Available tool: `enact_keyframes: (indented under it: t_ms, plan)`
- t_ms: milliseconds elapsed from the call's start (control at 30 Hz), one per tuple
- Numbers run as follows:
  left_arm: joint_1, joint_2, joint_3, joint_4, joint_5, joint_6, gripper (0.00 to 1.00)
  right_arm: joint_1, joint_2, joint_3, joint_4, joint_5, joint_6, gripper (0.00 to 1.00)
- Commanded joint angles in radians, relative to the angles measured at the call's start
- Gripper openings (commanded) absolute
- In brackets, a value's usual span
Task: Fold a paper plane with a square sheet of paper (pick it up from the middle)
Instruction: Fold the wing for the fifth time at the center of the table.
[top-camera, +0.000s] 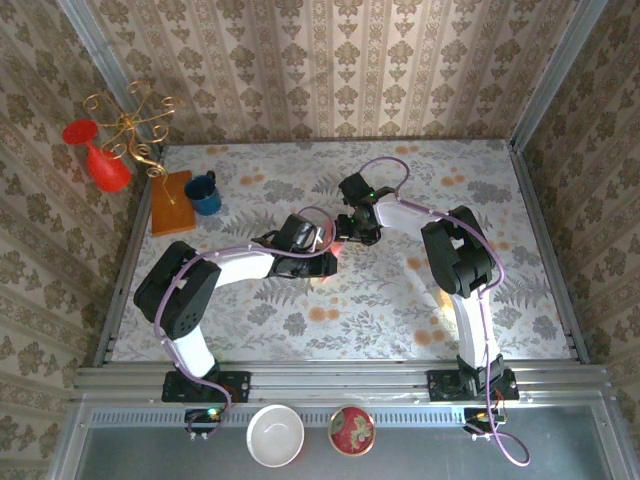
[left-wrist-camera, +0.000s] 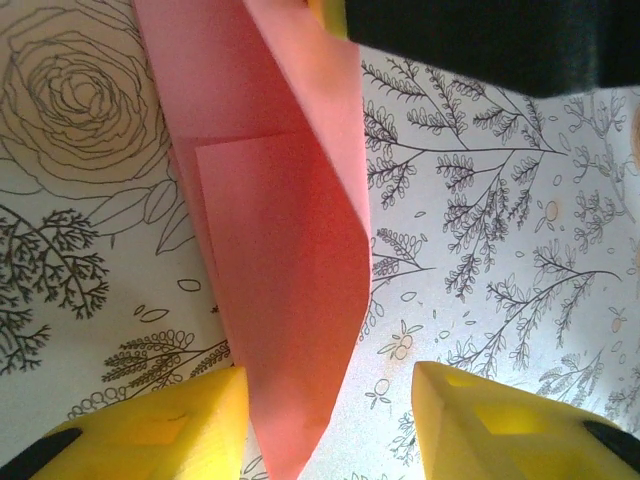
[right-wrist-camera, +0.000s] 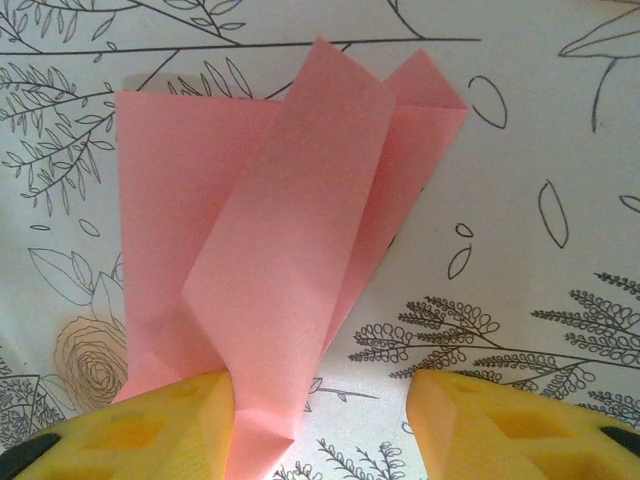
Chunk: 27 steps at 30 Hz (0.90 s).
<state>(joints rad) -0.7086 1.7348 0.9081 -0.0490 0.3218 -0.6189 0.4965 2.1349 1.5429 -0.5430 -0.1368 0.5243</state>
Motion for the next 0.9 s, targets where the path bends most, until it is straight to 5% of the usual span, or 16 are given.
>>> enact_keyframes:
  t_ms: [0, 500, 867]
  plan:
    - [-0.011, 0.013, 0.039, -0.07, -0.06, 0.041, 0.47, 0.004, 0.086, -0.026, -0.092, 0.037, 0.006, 0.54]
    - [-0.032, 0.076, 0.071, -0.072, -0.072, 0.051, 0.52, 0.004, 0.09, -0.022, -0.097, 0.037, 0.011, 0.54]
    - [-0.024, 0.08, 0.042, -0.076, -0.087, 0.05, 0.31, -0.002, 0.09, -0.023, -0.103, 0.033, 0.015, 0.54]
